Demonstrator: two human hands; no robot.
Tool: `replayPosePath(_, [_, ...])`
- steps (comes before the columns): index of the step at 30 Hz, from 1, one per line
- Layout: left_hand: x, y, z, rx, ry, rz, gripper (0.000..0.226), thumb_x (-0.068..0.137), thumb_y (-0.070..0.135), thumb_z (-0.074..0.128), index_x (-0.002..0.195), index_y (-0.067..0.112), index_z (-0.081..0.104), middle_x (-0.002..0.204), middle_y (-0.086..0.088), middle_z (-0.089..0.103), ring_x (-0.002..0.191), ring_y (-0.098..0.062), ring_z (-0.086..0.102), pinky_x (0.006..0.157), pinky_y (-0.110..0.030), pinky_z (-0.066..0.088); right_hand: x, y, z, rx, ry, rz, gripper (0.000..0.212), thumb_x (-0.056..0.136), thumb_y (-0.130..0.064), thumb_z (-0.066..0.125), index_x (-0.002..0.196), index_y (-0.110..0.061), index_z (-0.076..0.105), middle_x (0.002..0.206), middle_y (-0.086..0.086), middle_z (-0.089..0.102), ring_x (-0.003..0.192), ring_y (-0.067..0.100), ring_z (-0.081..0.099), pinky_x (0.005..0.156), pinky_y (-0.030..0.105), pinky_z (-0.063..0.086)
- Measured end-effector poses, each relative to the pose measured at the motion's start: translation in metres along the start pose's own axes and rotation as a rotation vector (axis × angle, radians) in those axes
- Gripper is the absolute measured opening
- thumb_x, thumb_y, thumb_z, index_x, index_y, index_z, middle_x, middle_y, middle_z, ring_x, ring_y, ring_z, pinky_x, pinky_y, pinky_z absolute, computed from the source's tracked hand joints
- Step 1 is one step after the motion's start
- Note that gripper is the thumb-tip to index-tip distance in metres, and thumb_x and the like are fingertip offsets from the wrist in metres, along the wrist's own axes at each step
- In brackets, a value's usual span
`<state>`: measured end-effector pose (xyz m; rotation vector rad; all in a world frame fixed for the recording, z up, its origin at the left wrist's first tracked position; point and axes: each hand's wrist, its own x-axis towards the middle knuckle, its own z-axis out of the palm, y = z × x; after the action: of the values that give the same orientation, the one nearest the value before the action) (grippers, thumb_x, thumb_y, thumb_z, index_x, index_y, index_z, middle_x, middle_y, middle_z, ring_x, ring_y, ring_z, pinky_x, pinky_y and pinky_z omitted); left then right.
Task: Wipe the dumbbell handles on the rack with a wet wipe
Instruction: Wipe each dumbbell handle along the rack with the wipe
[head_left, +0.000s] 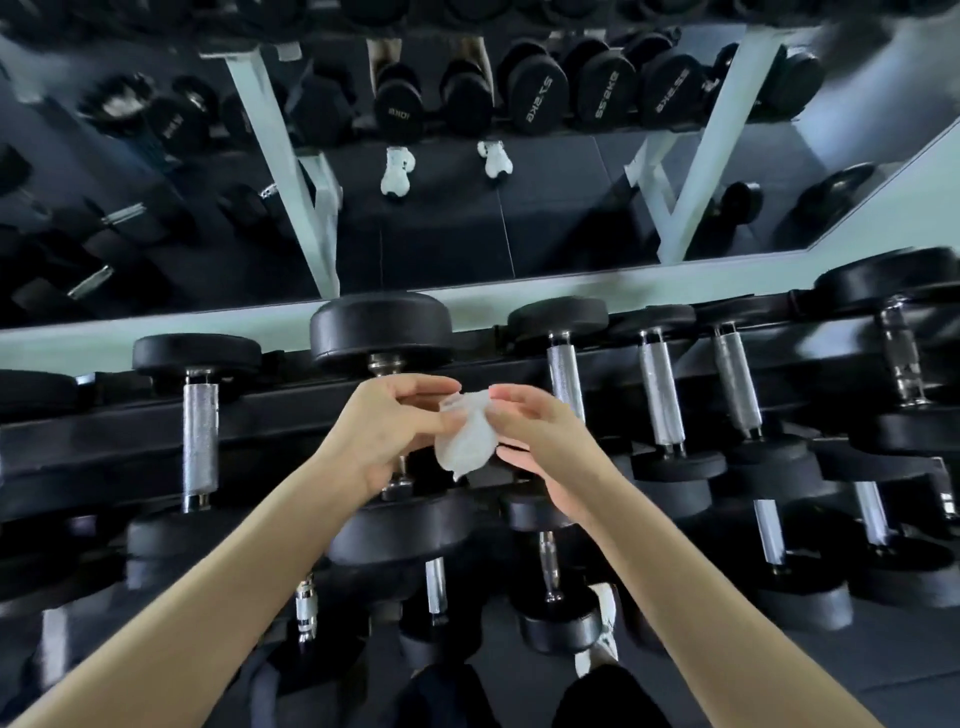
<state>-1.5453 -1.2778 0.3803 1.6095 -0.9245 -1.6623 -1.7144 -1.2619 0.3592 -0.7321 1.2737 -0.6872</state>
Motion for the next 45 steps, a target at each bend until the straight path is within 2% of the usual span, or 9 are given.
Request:
replayPosePath(4, [-0.002, 0.002, 0.061, 0.007, 0.061, 0.045, 0.028, 0.071, -0.005, 0.075, 0.091, 0.013, 0.069, 0.089, -0.006, 0.071, 0.083, -0.015, 0.068, 0.072, -0.024, 0.057, -0.009, -0.004, -0.061, 0.027, -0.15, -0.012, 0.036, 0.085, -0.018, 0.069, 0.119, -0.015, 0.059, 0.109, 0.003, 0.069, 0.103, 0.024, 0.066, 0.091, 0.039, 0.053])
replayPosePath(15, [0.02, -0.034, 0.148, 0.097, 0.492, 0.049, 0.012, 0.077, 0.009, 0.074, 0.084, 0.019, 0.071, 0.082, -0.001, 0.072, 0.081, -0.021, 0.068, 0.082, -0.039, 0.057, 0.031, -0.001, -0.151, -0.299, 0.268, -0.192, 0.024, 0.08, -0.003, 0.067, 0.083, -0.026, 0.066, 0.076, -0.006, 0.062, 0.075, 0.014, 0.06, 0.08, 0.041, 0.057])
replayPosePath(19, [0.037, -0.043, 0.161, 0.288, 0.532, 0.116, 0.006, 0.077, 0.022, 0.074, 0.082, 0.024, 0.072, 0.078, 0.009, 0.071, 0.077, -0.007, 0.066, 0.073, -0.022, 0.051, 0.06, 0.002, -0.136, -0.17, 0.158, -0.144, 0.022, 0.081, -0.002, 0.067, 0.097, -0.018, 0.062, 0.089, 0.0, 0.061, 0.081, 0.015, 0.06, 0.071, 0.027, 0.056])
replayPosePath(24, [0.068, -0.057, 0.168, 0.536, 0.474, 0.156, 0.022, 0.079, 0.021, 0.071, 0.101, 0.021, 0.071, 0.09, 0.001, 0.068, 0.079, -0.011, 0.061, 0.067, -0.015, 0.042, 0.081, 0.02, -0.123, -0.414, 0.307, -0.16, 0.025, 0.081, -0.027, 0.068, 0.103, -0.023, 0.058, 0.09, -0.008, 0.062, 0.086, 0.016, 0.061, 0.081, 0.038, 0.053])
replayPosePath(27, [0.074, -0.064, 0.165, 0.578, 0.516, 0.192, 0.019, 0.079, 0.016, 0.071, 0.098, 0.02, 0.073, 0.089, -0.001, 0.068, 0.077, -0.013, 0.061, 0.067, -0.017, 0.044, 0.074, 0.027, -0.124, -0.782, 0.498, -0.468, 0.036, 0.085, -0.018, 0.063, 0.12, -0.021, 0.057, 0.107, -0.004, 0.055, 0.091, 0.017, 0.054, 0.072, 0.029, 0.043])
replayPosePath(30, [0.074, -0.065, 0.159, 0.557, 0.518, 0.205, 0.016, 0.08, 0.019, 0.071, 0.096, 0.019, 0.073, 0.088, 0.0, 0.066, 0.076, -0.012, 0.061, 0.07, -0.017, 0.047, 0.07, 0.038, -0.117, -1.021, 0.552, -0.849, 0.027, 0.08, -0.003, 0.054, 0.097, -0.013, 0.071, 0.097, 0.005, 0.065, 0.083, 0.026, 0.058, 0.059, 0.027, 0.039])
replayPosePath(34, [0.075, -0.06, 0.153, 0.543, 0.469, 0.192, 0.015, 0.08, 0.021, 0.069, 0.094, 0.023, 0.075, 0.081, 0.011, 0.062, 0.07, -0.001, 0.058, 0.062, -0.003, 0.04, 0.065, 0.038, -0.106, -0.793, 0.249, -0.54, 0.021, 0.094, -0.014, 0.052, 0.104, -0.014, 0.071, 0.093, -0.002, 0.071, 0.08, 0.01, 0.061, 0.065, 0.007, 0.034])
replayPosePath(39, [0.075, -0.062, 0.148, 0.373, 0.397, 0.14, 0.019, 0.082, 0.014, 0.069, 0.097, 0.023, 0.075, 0.085, 0.009, 0.072, 0.08, -0.004, 0.066, 0.075, -0.021, 0.053, 0.064, 0.036, -0.099, -0.619, 0.283, -0.363, 0.018, 0.093, -0.02, 0.056, 0.101, -0.019, 0.071, 0.053, -0.013, 0.052, 0.053, -0.002, 0.051, 0.054, 0.009, 0.037])
replayPosePath(45, [0.081, -0.066, 0.144, 0.247, 0.503, 0.108, 0.014, 0.077, 0.014, 0.075, 0.092, 0.016, 0.075, 0.077, 0.016, 0.067, 0.076, 0.005, 0.064, 0.068, -0.002, 0.045, 0.068, 0.04, -0.087, -0.519, 0.408, -0.262, 0.04, 0.091, -0.019, 0.062, 0.13, -0.011, 0.056, 0.087, -0.008, 0.069, 0.067, -0.007, 0.054, 0.065, -0.001, 0.038])
